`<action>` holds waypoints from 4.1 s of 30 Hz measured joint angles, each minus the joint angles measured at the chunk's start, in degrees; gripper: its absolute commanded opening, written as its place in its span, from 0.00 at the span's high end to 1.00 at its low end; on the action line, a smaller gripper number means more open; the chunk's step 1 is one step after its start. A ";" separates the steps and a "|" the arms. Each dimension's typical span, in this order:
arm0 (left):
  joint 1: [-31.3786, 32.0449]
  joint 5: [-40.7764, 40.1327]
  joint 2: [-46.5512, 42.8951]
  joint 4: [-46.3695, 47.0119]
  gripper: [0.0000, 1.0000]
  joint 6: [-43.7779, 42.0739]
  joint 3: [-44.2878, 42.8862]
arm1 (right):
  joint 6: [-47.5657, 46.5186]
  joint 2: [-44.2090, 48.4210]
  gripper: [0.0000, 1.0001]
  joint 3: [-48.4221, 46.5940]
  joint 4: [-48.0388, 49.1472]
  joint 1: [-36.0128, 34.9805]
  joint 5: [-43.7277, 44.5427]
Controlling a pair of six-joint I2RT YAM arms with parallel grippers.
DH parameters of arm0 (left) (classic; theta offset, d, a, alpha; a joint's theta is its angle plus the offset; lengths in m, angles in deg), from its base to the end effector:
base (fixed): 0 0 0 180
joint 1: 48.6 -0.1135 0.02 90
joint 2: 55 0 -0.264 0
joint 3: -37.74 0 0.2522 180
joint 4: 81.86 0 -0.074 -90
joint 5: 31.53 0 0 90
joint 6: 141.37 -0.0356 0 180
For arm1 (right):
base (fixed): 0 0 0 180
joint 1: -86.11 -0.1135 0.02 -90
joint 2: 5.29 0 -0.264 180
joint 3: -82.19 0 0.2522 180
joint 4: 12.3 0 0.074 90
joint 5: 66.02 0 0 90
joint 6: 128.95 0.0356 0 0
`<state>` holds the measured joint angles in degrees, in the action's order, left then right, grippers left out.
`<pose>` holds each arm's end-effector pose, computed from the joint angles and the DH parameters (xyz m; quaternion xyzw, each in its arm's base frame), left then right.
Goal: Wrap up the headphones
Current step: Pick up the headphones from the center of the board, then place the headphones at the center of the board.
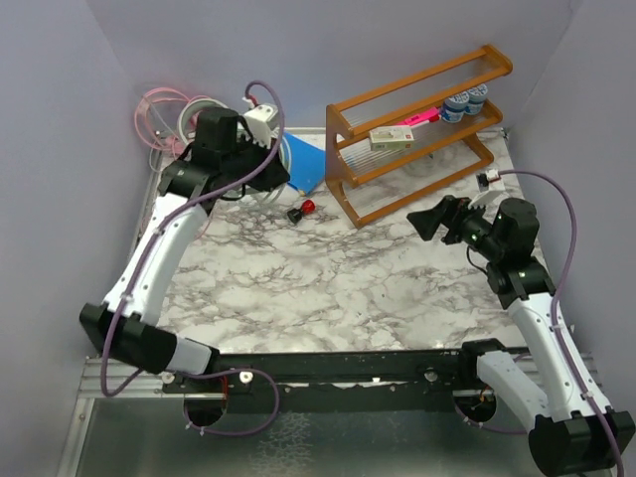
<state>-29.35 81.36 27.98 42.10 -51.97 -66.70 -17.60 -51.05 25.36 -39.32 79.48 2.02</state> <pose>0.2885 -0.1154 0.4072 0.2404 0.8388 -0.2472 0.4213 0.1834 0.0347 0.3217 -0.0133 0.7920 0.2905 0.5368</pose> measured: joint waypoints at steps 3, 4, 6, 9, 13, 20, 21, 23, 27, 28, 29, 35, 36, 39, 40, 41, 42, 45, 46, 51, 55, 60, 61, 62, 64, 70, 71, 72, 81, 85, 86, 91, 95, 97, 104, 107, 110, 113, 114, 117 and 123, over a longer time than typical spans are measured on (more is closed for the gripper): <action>0.00 3.74 -6.40 2.62 1.00 5.62 -0.11 | 0.42 -1.18 0.07 -0.48 2.84 -0.02 -6.36; 0.00 5.20 -8.31 3.96 1.00 7.85 -0.04 | 0.76 -1.46 0.07 -0.48 3.87 -0.02 -8.35; 0.00 8.52 -12.33 8.48 1.00 13.73 1.14 | 1.14 -1.88 0.07 -0.48 6.01 -0.17 -12.04; 0.00 13.57 -17.42 19.52 1.00 25.11 5.64 | 1.31 -2.38 0.07 -0.70 8.57 -1.16 -15.54; 0.00 18.29 -20.90 37.77 1.00 42.82 13.38 | 1.75 -4.00 0.07 -1.64 11.58 -3.96 -17.88; 0.17 18.97 -19.10 48.76 1.00 58.73 12.70 | 1.07 -5.84 0.04 0.04 21.03 -13.40 -18.47; 0.17 18.78 -18.69 49.20 1.00 59.87 11.02 | 0.57 -5.92 0.04 1.31 23.30 -15.69 -17.88; 0.15 18.21 -18.03 50.31 1.00 61.31 7.32 | -0.50 -6.88 0.04 3.19 26.40 -19.32 -16.31; 0.17 17.14 -17.44 53.35 1.00 63.65 -0.04 | -2.99 -11.72 0.02 4.46 31.15 -26.16 -11.76; 0.17 16.87 -17.51 53.99 1.00 63.98 -1.03 | -3.72 -13.22 0.00 4.46 32.39 -27.65 -10.60; 0.17 16.50 -17.75 54.86 1.00 64.59 -2.10 | -4.42 -14.47 0.00 4.44 33.46 -28.83 -9.75; 0.17 13.90 -19.50 56.28 1.00 66.84 -2.91 | -8.15 -23.91 0.00 0.52 41.20 -34.01 -6.93; 0.17 13.42 -19.65 56.28 1.00 67.32 -2.84 | -8.63 -25.33 0.00 -1.05 42.45 -34.14 -6.56; 0.17 12.09 -19.82 56.28 1.00 68.72 -2.67 | -10.16 -27.87 0.00 -5.51 44.19 -35.71 -5.55; 0.17 11.91 -19.82 56.26 1.00 69.07 -2.60 | -10.84 -28.46 0.00 -7.34 44.81 -35.87 -5.31; 0.17 11.65 -19.82 56.28 1.00 69.48 -2.38 | -11.50 -28.65 0.00 -8.94 45.13 -36.02 -5.22; 0.17 11.50 -19.89 56.24 1.00 69.77 -2.08 | -12.28 -28.57 0.00 -10.36 45.38 -36.09 -5.09; 0.17 11.08 -20.50 55.69 1.00 69.99 -0.13 | -15.08 -27.19 0.00 -13.90 44.94 -36.13 -5.07; 0.17 10.93 -20.87 55.19 1.00 69.83 0.85 | -15.98 -26.60 0.00 -14.97 44.28 -36.13 -5.09; 0.17 10.14 -21.86 53.22 1.00 68.81 6.62 | -19.52 -23.39 0.01 -19.30 39.10 -36.13 -6.51; 0.17 10.08 -21.62 53.16 1.00 69.79 11.37 | -21.29 -20.76 0.05 -20.24 36.02 -36.13 -6.84; 0.17 10.64 -20.61 52.94 1.00 72.83 15.67 | -24.26 -20.79 0.15 -24.59 31.30 -36.13 -8.00; 0.17 10.91 -20.48 52.87 1.00 73.48 16.15 | -24.72 -21.22 0.15 -25.86 30.47 -36.13 -8.39; 0.17 11.26 -20.33 52.87 1.00 74.05 16.57 | -25.11 -21.88 0.15 -27.19 29.64 -36.13 -8.98; 0.17 12.00 -20.13 52.92 1.00 75.21 17.09 | -25.57 -23.39 0.15 -29.49 28.26 -36.13 -10.54; 0.17 13.62 -20.13 53.68 0.99 77.53 18.40 | -25.29 -27.80 0.13 -32.74 25.27 -36.13 -16.41; 0.17 13.86 -20.13 53.79 0.99 77.88 18.56 | -25.20 -28.24 0.14 -32.72 24.79 -36.13 -16.94; 0.17 14.01 -20.13 53.94 0.98 78.20 18.67 | -25.00 -28.59 0.16 -32.72 24.39 -36.13 -17.33; 0.26 15.54 -19.63 57.96 0.82 82.34 19.76 | -22.05 -30.08 0.75 -32.17 24.39 -36.13 -23.89; 0.26 16.33 -18.84 59.95 0.32 83.84 21.38 | -19.96 -29.92 0.96 -31.56 25.18 -36.04 -24.02; 0.28 16.35 -18.64 60.19 0.25 84.32 21.79 | -19.32 -29.88 0.99 -31.54 25.29 -36.04 -23.91; 0.28 17.40 -17.90 61.88 0.01 83.80 22.38 | -17.11 -29.73 0.99 -31.58 21.27 -36.11 -22.56; 0.28 19.08 -17.88 61.33 0.01 80.78 23.85 | -17.53 -29.31 0.99 -32.22 15.26 -36.17 -20.39; 0.28 19.45 -17.88 58.40 0.01 77.90 24.55 | -17.84 -28.65 0.99 -32.30 11.87 -36.17 -18.95; 0.28 18.86 -18.67 39.47 0.01 62.77 23.87 | -19.67 -26.03 0.99 -32.28 -0.68 -36.17 -10.19; 0.28 17.79 -19.45 34.32 0.01 58.84 24.70 | -20.83 -25.66 0.99 -31.95 -4.42 -36.15 -6.80; 0.31 15.67 -21.64 30.95 0.01 56.35 28.30 | -21.66 -25.59 0.99 -30.88 -7.06 -36.17 -4.46; 0.68 13.00 -23.21 28.46 0.01 54.90 31.12 | -22.34 -25.57 0.99 -28.55 -8.66 -36.30 -2.14; 0.85 12.22 -23.41 27.78 0.01 54.42 31.36 | -22.51 -25.59 0.99 -27.80 -9.33 -36.52 -1.07; 1.36 7.23 -23.87 23.65 0.01 51.52 30.93 | -23.12 -25.73 0.99 -26.49 -11.34 -37.59 2.16; 1.57 -5.46 -26.80 16.41 0.01 46.71 28.79 | -24.26 -27.26 0.99 -26.18 -12.85 -41.13 9.33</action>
<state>-27.78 75.90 1.18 58.52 -5.27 -37.91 -41.86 -78.31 -0.82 -52.17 38.34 11.35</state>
